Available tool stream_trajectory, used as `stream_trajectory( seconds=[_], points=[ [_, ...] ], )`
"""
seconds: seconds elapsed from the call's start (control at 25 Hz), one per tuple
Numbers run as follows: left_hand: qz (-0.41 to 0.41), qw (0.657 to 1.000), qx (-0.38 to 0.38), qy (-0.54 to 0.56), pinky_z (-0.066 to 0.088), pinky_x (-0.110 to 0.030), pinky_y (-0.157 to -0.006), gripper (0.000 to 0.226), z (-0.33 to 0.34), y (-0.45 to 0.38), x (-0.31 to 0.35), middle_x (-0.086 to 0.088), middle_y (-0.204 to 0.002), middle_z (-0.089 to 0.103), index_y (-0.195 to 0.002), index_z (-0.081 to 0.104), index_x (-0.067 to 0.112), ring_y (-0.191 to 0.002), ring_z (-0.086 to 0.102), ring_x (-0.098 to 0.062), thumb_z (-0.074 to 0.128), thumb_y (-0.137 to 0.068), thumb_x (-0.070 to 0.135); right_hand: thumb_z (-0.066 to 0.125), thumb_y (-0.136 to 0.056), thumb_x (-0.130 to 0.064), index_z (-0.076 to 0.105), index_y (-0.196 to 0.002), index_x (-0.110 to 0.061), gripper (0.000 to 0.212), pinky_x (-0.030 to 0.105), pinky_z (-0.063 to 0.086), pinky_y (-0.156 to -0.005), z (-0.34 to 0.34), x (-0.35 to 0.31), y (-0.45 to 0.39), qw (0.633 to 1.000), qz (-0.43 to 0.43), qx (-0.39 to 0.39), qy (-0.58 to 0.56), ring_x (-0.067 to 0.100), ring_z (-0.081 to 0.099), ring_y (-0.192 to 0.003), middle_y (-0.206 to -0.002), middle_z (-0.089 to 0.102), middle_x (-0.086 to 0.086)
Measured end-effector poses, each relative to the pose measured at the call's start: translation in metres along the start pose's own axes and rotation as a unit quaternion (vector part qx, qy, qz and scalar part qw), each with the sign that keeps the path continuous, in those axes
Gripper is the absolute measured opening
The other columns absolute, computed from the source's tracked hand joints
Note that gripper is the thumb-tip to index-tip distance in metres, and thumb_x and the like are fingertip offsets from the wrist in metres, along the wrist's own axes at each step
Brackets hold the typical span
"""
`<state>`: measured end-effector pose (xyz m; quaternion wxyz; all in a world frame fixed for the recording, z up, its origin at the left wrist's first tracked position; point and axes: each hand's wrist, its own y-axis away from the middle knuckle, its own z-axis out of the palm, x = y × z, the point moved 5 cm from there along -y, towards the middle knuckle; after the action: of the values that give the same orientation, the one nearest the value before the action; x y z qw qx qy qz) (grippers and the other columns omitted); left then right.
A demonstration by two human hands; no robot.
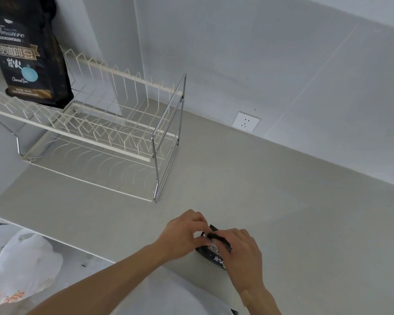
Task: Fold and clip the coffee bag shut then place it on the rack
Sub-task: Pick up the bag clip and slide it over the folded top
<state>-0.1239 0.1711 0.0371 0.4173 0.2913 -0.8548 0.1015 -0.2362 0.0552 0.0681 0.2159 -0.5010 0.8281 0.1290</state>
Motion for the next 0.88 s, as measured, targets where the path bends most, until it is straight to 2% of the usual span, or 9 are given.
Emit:
stream_trajectory(
  seconds=[0.12, 0.24, 0.4, 0.48, 0.64, 0.76, 0.88],
  points=[
    [0.013, 1.000, -0.006, -0.026, 0.049, -0.028, -0.076, 0.014, 0.000, -0.005, 0.006, 0.013, -0.098, 0.065, -0.090, 0.074, 0.029, -0.096, 0.052, -0.004, 0.073, -0.080, 0.038, 0.078, -0.077, -0.028, 0.072, -0.081, -0.036, 0.011, 0.018, 0.045, -0.064, 0.001, 0.001, 0.001, 0.999, 0.025, 0.017, -0.045, 0.002, 0.053, -0.079, -0.074, 0.066, -0.022],
    [0.038, 0.996, -0.014, -0.083, 0.048, -0.028, -0.071, 0.016, 0.001, -0.007, 0.010, 0.011, -0.098, 0.066, -0.090, 0.074, 0.027, -0.096, 0.053, -0.009, 0.070, -0.081, 0.040, 0.078, -0.077, -0.022, 0.072, -0.078, -0.035, 0.013, 0.022, 0.044, -0.067, 0.003, 0.004, 0.004, 0.993, 0.047, 0.017, -0.103, 0.005, 0.053, -0.082, -0.070, 0.064, -0.022],
    [0.027, 0.992, -0.045, -0.112, 0.048, -0.031, -0.072, 0.019, 0.005, -0.010, 0.010, 0.010, -0.102, 0.066, -0.092, 0.071, 0.027, -0.099, 0.052, -0.011, 0.063, -0.086, 0.043, 0.079, -0.076, -0.020, 0.076, -0.076, -0.033, 0.013, 0.031, 0.048, -0.068, 0.003, 0.005, 0.005, 0.992, 0.042, 0.006, -0.118, 0.006, 0.053, -0.081, -0.067, 0.066, -0.019],
    [0.029, 0.991, -0.047, -0.120, 0.047, -0.031, -0.073, 0.020, 0.006, -0.010, 0.007, 0.010, -0.104, 0.065, -0.094, 0.070, 0.027, -0.100, 0.051, -0.011, 0.061, -0.087, 0.043, 0.079, -0.076, -0.021, 0.077, -0.078, -0.033, 0.013, 0.030, 0.049, -0.068, 0.003, 0.004, 0.002, 0.992, 0.048, 0.005, -0.118, 0.005, 0.055, -0.080, -0.068, 0.067, -0.019],
    [-0.013, 0.998, -0.044, -0.040, 0.045, -0.023, -0.078, 0.020, 0.006, 0.000, -0.011, 0.015, -0.103, 0.063, -0.103, 0.069, 0.037, -0.097, 0.051, -0.002, 0.068, -0.084, 0.042, 0.073, -0.079, -0.033, 0.073, -0.083, -0.036, 0.006, 0.020, 0.047, -0.065, 0.004, 0.002, -0.005, 0.995, 0.046, -0.019, -0.084, 0.002, 0.055, -0.081, -0.075, 0.067, -0.022],
    [-0.066, 0.996, -0.014, 0.056, 0.046, -0.022, -0.079, 0.023, 0.005, 0.010, -0.023, 0.016, -0.094, 0.068, -0.103, 0.072, 0.036, -0.089, 0.056, 0.003, 0.075, -0.081, 0.032, 0.070, -0.081, -0.038, 0.071, -0.088, -0.036, 0.008, 0.022, 0.048, -0.065, 0.005, 0.008, -0.004, 0.999, 0.043, -0.024, -0.024, 0.004, 0.054, -0.082, -0.081, 0.067, -0.022],
    [-0.077, 0.994, 0.008, 0.080, 0.045, -0.018, -0.074, 0.017, 0.005, 0.010, -0.024, 0.014, -0.088, 0.071, -0.096, 0.075, 0.031, -0.083, 0.060, 0.002, 0.077, -0.080, 0.029, 0.070, -0.080, -0.044, 0.070, -0.086, -0.036, 0.010, 0.024, 0.049, -0.062, 0.007, 0.009, -0.002, 0.999, 0.043, -0.023, -0.003, 0.006, 0.054, -0.080, -0.080, 0.068, -0.021]
  ],
)
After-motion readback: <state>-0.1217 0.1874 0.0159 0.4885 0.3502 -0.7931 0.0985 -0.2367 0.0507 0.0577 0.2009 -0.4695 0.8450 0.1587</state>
